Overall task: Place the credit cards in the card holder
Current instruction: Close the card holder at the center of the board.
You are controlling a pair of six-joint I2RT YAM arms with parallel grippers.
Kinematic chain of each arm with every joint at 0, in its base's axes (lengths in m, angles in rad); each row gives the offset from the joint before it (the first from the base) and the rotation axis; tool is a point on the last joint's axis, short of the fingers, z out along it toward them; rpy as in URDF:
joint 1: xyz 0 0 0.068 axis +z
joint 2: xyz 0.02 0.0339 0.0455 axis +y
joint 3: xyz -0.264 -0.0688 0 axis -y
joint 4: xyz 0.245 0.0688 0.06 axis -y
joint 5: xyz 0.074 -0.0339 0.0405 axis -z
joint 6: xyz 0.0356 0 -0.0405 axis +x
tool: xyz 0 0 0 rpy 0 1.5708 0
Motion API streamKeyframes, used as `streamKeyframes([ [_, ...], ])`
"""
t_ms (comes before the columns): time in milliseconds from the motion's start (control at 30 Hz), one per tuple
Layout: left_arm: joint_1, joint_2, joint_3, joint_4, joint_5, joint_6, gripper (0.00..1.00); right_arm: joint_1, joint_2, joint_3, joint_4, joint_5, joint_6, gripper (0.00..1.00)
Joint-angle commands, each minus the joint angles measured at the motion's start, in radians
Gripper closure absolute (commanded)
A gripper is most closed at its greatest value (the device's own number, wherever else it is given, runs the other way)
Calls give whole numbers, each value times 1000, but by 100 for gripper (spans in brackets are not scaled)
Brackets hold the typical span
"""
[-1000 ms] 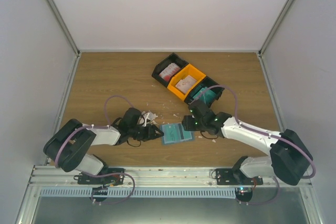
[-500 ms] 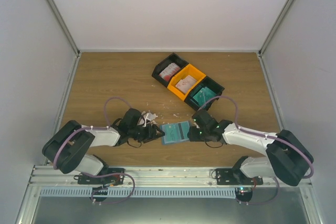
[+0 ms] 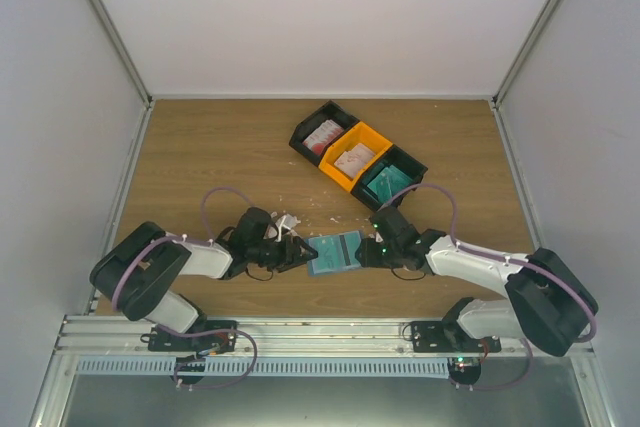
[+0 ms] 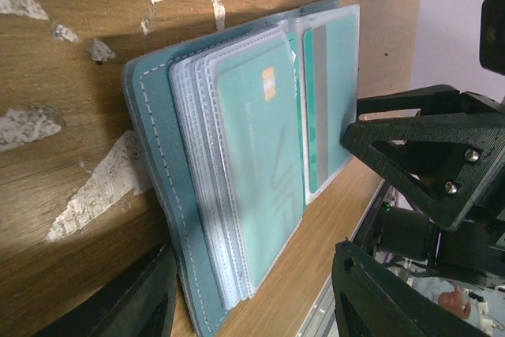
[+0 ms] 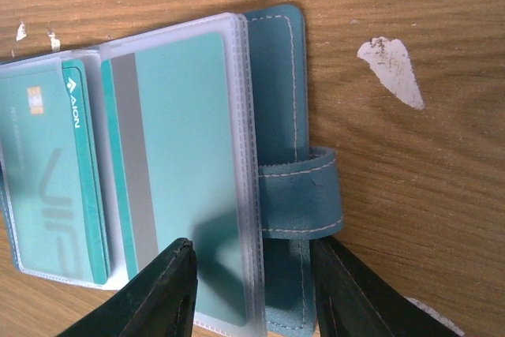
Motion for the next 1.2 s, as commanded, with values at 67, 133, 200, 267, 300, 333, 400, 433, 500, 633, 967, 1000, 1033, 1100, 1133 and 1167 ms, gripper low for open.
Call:
streamKeyframes([
  [67,-7,41,-22,26,-35,2,44,-8,5,-24,31,-45,-6,58],
  [133,-7,48,-25,43,-35,1,46,-10,7,-27,46,-66,-5,59],
  [200,-7,53,-30,67,-34,-3,48,-10,12,-30,64,-89,-4,60],
  [267,-7,62,-31,90,-29,-5,50,-10,22,-37,82,-114,-4,62],
  [300,-7,64,-31,103,-23,-5,51,-10,27,-40,96,-128,-3,62],
  [333,-7,67,-31,119,-15,-4,52,-11,32,-42,105,-139,-3,63],
  [400,-7,73,-29,153,8,-5,52,-11,43,-49,126,-165,-4,63],
  [433,-7,74,-27,170,21,-3,53,-12,47,-53,137,-176,-3,64],
  [500,-7,71,-24,205,50,1,53,-14,53,-57,156,-198,-3,64],
  [633,-7,46,-15,253,101,26,52,-17,62,-63,192,-234,-5,64],
  [967,-7,-29,23,212,156,122,52,-21,86,-57,254,-289,-24,64],
  [1000,-7,-32,27,205,157,130,51,-21,87,-54,256,-287,-27,64],
  [1033,-7,-34,31,196,156,136,51,-21,89,-51,254,-282,-29,63],
  [1100,-7,-35,33,188,154,144,51,-21,86,-45,240,-258,-32,62],
  [1133,-7,-33,33,189,153,145,51,-21,82,-42,233,-242,-35,62],
  [1167,-7,-31,36,195,153,142,51,-21,76,-40,223,-223,-39,61],
])
